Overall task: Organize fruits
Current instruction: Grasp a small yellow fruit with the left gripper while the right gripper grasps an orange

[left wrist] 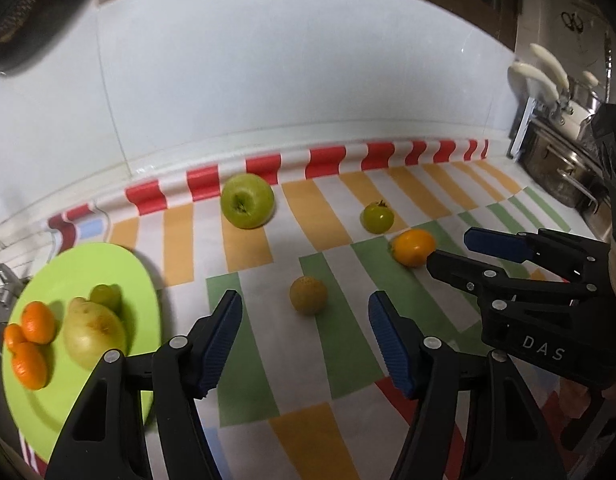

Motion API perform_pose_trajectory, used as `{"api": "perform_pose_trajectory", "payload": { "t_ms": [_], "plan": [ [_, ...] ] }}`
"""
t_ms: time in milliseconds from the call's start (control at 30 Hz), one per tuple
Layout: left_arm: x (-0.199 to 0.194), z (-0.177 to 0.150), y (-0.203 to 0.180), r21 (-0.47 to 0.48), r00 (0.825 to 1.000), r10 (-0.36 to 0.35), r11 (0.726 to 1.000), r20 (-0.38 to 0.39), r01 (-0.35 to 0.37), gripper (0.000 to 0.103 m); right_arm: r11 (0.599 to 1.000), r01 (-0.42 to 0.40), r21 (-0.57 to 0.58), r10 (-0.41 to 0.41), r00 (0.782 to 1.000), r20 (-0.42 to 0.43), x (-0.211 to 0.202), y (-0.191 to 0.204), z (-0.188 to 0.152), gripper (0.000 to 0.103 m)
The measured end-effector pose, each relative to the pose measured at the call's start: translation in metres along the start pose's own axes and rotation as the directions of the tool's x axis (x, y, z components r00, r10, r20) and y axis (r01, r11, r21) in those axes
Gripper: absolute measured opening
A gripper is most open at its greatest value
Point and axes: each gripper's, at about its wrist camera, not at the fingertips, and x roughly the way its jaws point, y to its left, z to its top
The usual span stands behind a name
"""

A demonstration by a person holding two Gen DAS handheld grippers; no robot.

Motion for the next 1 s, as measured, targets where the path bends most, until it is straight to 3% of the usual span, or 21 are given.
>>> {"api": "perform_pose_trajectory", "payload": {
  "t_ms": [200, 267, 533, 633, 1000],
  "plan": [
    [0.028, 0.005, 0.001, 0.017, 0.998, -0.002, 1.000, -0.067, 0.003, 0.054, 1.000, 0.005, 0.008, -0.005, 0.999, -0.043, 0.025, -0.006, 0.007, 0.048],
    [0.033, 0.005, 0.001, 0.027, 0.997, -0.007, 1.000, -0.082, 0.009, 0.047, 1.000, 0.010, 0.007, -0.010, 0.999, -0.052, 0.032, -0.007, 0.008, 0.048],
    [0.045, 0.007, 0.000, 0.021, 0.994, -0.036, 0.999, -0.103, 0.038, 0.033, 1.000, 0.005, 0.004, -0.004, 0.997, -0.072, 0.050, -0.008, 0.012, 0.047],
    [0.047, 0.006, 0.000, 0.018, 0.993, -0.044, 0.999, -0.111, 0.046, 0.026, 1.000, 0.005, 0.003, -0.005, 0.996, -0.086, 0.055, -0.007, 0.012, 0.040],
    [0.025, 0.008, 0.000, 0.028, 0.997, -0.046, 0.998, -0.066, 0.048, 0.026, 1.000, 0.012, -0.006, -0.013, 0.998, -0.057, 0.044, -0.003, 0.009, 0.039]
  ]
}}
